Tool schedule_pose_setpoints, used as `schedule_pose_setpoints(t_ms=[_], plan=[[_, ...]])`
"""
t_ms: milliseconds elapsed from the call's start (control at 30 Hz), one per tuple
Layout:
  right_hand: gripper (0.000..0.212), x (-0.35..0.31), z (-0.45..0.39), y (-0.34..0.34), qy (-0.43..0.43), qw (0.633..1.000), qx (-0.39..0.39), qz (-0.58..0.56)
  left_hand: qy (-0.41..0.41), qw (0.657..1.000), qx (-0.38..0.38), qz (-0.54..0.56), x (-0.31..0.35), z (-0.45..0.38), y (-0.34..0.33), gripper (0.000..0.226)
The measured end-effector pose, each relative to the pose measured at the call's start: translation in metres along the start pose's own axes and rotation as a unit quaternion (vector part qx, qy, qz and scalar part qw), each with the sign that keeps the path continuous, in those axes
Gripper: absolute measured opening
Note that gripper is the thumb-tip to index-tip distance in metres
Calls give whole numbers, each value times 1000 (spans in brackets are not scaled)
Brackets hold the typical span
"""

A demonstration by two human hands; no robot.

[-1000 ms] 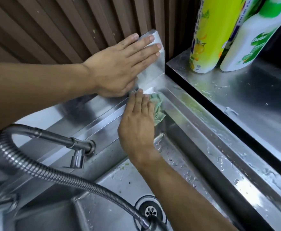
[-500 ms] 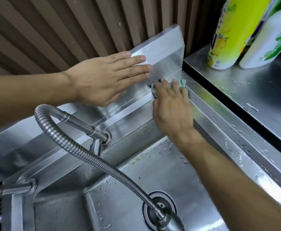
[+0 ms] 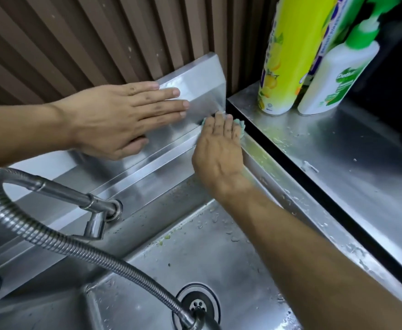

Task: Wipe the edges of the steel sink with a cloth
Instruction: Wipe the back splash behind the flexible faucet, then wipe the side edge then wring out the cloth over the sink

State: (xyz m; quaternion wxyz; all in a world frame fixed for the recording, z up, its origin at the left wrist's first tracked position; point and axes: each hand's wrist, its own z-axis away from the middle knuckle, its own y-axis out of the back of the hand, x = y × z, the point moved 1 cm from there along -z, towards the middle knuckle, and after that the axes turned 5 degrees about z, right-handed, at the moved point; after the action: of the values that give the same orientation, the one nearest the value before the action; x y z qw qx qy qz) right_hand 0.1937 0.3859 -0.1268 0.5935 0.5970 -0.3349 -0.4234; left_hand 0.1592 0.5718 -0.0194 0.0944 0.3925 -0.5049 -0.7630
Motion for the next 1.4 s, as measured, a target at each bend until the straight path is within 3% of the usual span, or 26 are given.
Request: schedule_pose_setpoints(t_ms=[167,267,367,467,567,633,800,1000,1167,1300,1400], plan=[[56,0,-12,5,-94,995,27,-21,-19,997,-36,-58,-4,-2,4,80],[50,20,-2,5,-53,996,54,-36,-3,993,-64,-99,-8,-26,7,82],[54,51,24,3,2,997,68,-34,40,971,-157,-173,5,-74,12,76],[44,69,45,-7,20,992,119,-38,54,976,-190,-95,32,-128,11,72],[40,70,46,-13,27,988,142,-47,122,970,-207,-33,54,-142,-6,68],[41,69,47,-13,31,987,152,-41,188,965,-180,13,69,-136,-22,67],[47,75,73,-17,25,985,164,-45,271,954,-33,125,92,-122,-44,69],[50,68,53,-17,10,985,163,-60,258,924,47,279,96,-118,-55,60],[49,74,60,-15,40,992,114,-38,247,913,70,316,95,-118,-56,59],[54,87,124,-8,0,992,115,-49,248,913,64,316,94,-118,-53,61],[57,75,109,-9,-29,992,116,-29,251,911,58,322,94,-117,-54,62]])
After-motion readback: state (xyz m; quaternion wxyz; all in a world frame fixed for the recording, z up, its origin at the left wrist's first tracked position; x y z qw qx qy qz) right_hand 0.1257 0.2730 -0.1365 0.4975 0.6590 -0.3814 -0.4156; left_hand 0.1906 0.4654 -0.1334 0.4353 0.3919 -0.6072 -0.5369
